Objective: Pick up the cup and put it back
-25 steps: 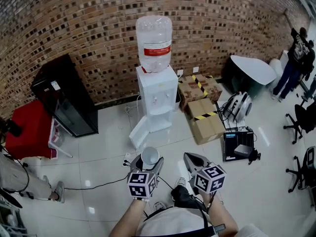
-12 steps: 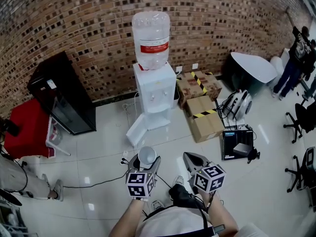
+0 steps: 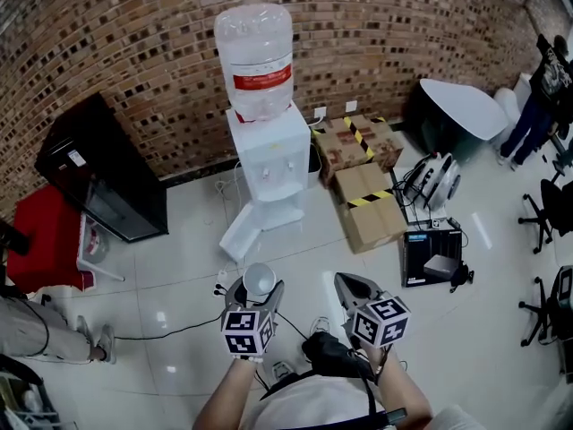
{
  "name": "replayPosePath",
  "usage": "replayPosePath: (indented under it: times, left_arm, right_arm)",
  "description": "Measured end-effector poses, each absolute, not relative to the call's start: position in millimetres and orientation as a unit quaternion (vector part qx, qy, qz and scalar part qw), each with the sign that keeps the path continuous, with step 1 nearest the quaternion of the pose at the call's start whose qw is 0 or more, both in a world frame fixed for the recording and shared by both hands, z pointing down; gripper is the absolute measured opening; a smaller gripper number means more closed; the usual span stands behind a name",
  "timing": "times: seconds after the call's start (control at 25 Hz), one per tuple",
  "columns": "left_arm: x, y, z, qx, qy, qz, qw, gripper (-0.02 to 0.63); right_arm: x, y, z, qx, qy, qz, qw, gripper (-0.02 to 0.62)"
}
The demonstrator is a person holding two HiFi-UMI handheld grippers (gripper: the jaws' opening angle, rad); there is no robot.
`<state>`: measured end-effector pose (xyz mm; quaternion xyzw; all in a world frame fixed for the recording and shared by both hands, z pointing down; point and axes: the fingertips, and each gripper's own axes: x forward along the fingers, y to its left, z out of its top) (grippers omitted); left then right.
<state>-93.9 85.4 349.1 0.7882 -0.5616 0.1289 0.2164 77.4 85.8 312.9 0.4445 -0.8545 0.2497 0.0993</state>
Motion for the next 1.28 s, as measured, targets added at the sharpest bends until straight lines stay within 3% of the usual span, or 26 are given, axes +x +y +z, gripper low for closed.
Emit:
replayPosePath:
  times: [0.92, 1.28]
  left_arm:
    - [-79, -66, 448, 0.763, -0.577, 0.180, 0.229, 0.341]
    - [-84, -163, 588, 0.789, -0.536, 0.201, 0.223, 0.339]
  right_arm:
    - [112, -90, 412, 0.401, -0.860, 0.288, 0.132, 0.011]
    - [88, -163, 518, 0.397, -0.859, 0.290, 0.143, 0.011]
